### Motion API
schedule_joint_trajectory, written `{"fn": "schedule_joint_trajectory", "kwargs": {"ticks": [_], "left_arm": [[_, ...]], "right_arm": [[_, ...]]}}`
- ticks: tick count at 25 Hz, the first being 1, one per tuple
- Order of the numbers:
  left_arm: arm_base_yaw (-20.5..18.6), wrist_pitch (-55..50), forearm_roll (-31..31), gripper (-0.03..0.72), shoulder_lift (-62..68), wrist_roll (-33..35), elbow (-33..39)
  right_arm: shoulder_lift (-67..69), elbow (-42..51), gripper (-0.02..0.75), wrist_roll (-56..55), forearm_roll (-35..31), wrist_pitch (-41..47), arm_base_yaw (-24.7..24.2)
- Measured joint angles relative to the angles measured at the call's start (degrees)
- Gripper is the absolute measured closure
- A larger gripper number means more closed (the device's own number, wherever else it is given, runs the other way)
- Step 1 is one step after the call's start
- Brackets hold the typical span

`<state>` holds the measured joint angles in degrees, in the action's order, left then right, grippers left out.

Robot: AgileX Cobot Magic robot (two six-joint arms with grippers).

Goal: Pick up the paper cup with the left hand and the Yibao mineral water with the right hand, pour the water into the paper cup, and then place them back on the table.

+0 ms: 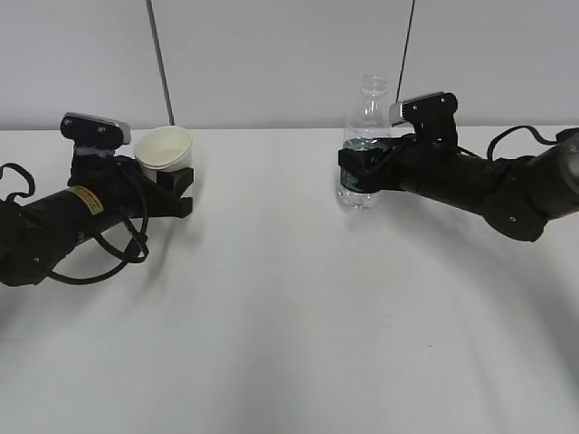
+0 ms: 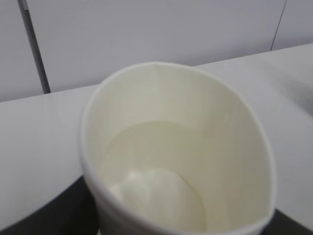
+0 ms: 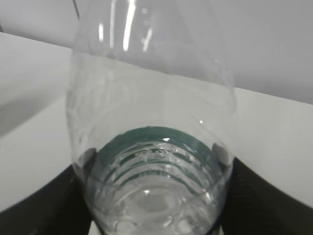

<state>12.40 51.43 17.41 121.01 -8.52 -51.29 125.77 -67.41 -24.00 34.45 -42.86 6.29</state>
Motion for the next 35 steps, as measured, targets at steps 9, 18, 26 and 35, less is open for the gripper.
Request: {"fn": "schedule_joint_trajectory", "kwargs": {"ticks": [9,18,26,35], "left_arm": [[0.0,0.0,-0.9,0.291,0.1,0.1,0.0],[0.0,3.0,-2.1,0.291,3.5,0.1,0.0],[0.0,4.5,-2.5,0.291,4.7,0.1,0.0],[0.0,5.4,-2.5,0.291,5.9,0.1,0.0]], "right_arm": [[0.8,0.0,0.237,-0.1,-1.2,-1.2,0.0],[0.8,0.0,0.237,-0.1,-1.2,-2.2,0.0],[0.9,0.0,0.237,-0.1,-1.7,-2.2,0.0],[1.5,0.0,0.237,-0.1,-1.7,-2.5,0.0]]}}
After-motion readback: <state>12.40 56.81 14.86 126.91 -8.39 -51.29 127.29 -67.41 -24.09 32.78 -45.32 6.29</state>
